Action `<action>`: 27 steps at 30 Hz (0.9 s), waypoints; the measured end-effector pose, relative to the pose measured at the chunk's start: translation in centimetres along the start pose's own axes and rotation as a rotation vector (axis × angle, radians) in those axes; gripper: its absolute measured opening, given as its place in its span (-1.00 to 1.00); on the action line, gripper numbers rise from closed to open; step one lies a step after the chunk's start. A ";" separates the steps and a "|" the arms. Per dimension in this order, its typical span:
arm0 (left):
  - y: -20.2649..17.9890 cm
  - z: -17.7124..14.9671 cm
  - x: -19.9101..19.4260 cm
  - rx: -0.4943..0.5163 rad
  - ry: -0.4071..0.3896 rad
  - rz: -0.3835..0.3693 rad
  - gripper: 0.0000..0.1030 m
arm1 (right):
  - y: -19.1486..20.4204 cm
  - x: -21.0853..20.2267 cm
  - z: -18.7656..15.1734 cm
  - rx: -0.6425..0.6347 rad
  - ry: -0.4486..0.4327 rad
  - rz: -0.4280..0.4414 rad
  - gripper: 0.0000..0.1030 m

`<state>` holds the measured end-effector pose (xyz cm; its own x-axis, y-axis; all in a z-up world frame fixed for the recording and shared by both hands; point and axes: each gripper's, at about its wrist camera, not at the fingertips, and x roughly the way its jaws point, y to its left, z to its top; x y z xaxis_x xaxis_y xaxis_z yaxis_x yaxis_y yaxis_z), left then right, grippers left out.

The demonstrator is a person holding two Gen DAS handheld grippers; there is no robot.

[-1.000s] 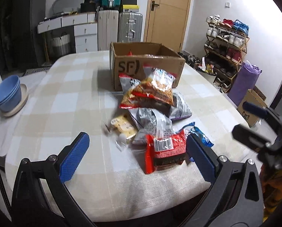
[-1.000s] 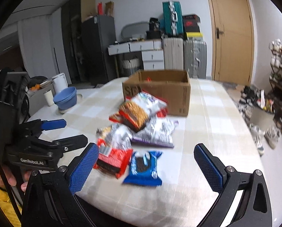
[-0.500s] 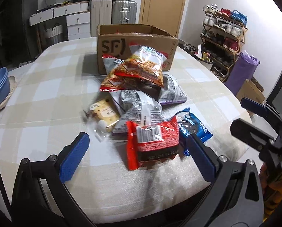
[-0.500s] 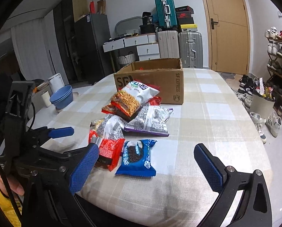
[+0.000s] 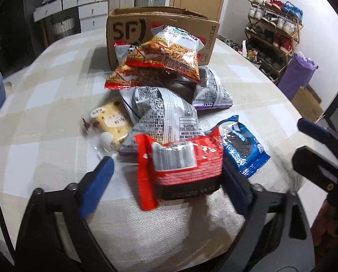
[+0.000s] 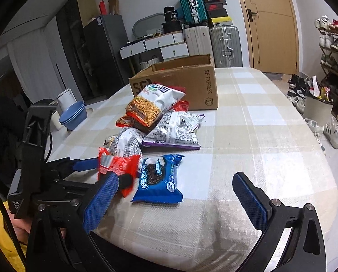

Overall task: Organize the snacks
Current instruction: 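Grasp the red-and-white packet with the left gripper while the right grasps the blue packet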

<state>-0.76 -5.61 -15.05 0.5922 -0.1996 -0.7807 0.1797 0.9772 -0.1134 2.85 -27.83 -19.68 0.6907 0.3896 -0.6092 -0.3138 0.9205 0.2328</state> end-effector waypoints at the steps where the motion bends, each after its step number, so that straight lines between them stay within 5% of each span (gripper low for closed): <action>1: 0.0 0.2 0.4 0.004 0.002 -0.003 0.37 | 0.0 0.1 -0.1 0.001 0.003 0.002 0.99; 2: 0.0 0.2 0.6 0.007 0.007 -0.001 0.17 | 0.0 0.3 -0.1 0.002 0.008 0.004 0.99; 10: 0.1 1.1 1.8 0.018 -0.019 -0.040 -0.09 | 1.1 1.0 0.0 -0.028 0.028 0.000 0.99; 27: 3.1 -1.8 0.2 -0.030 -0.058 -0.076 -0.11 | 1.4 6.1 0.8 -0.044 0.128 -0.016 0.95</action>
<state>-1.49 -2.50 -16.61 0.6226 -0.2761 -0.7322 0.2027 0.9606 -0.1899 7.11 -24.12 -22.47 0.6079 0.3650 -0.7052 -0.3336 0.9233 0.1903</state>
